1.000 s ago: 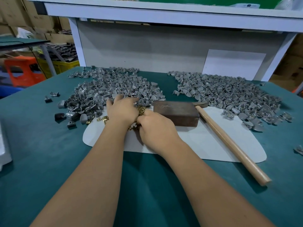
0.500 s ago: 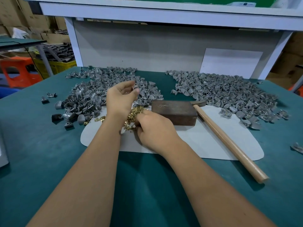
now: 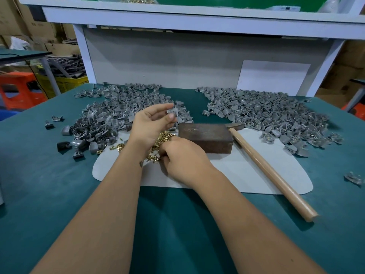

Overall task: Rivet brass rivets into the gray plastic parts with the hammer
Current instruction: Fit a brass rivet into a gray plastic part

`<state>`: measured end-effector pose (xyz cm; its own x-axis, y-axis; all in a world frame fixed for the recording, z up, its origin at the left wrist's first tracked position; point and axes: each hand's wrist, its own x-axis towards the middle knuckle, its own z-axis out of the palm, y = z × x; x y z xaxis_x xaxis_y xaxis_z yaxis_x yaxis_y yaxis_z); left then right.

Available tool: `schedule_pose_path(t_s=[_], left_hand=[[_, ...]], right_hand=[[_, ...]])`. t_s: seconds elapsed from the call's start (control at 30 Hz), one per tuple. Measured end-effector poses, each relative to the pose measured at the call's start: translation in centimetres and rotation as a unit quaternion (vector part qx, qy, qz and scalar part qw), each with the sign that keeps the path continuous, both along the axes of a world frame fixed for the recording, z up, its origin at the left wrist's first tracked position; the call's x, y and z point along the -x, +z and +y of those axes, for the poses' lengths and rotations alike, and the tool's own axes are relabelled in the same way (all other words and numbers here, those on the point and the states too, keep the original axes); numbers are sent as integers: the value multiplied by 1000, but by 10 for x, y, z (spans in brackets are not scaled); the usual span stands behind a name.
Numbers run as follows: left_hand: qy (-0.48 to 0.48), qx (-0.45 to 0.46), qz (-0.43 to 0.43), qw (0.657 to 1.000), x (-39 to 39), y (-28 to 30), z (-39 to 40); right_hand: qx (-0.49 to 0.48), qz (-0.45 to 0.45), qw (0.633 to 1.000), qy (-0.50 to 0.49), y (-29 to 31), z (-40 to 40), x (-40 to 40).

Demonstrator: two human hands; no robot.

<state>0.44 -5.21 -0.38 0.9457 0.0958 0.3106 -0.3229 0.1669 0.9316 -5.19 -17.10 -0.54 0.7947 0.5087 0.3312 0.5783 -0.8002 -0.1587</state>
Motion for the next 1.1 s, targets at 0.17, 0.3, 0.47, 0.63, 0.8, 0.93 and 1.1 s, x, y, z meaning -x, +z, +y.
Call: schedule_pose_path(t_s=[0.17,0.3,0.47,0.63,0.8,0.93,1.1], left_hand=[[-14,10,10,1000,3,2,-3],[-5,-20,-4,1000,3,3,-8],[11,-122,-29,992,5,4,-26],[8,-170,-18,985,8,6,-36],[37,-209,-17,977,11,4,-44],[60,-258,-20,964,10,2,-45],[68,-289,-6,955,9,-1,-42]], right_hand=[[-98,-60,993,7,6,-2,-2],[-300,-88,948,-65,16,-16,-9],[-375,-98,907,-163,18,-50,-22],[-406,-67,880,-237,17,-73,-33],[-407,-49,873,-264,13,-80,-37],[-418,-51,869,-258,11,-79,-38],[-411,-75,868,-269,9,-82,-40]])
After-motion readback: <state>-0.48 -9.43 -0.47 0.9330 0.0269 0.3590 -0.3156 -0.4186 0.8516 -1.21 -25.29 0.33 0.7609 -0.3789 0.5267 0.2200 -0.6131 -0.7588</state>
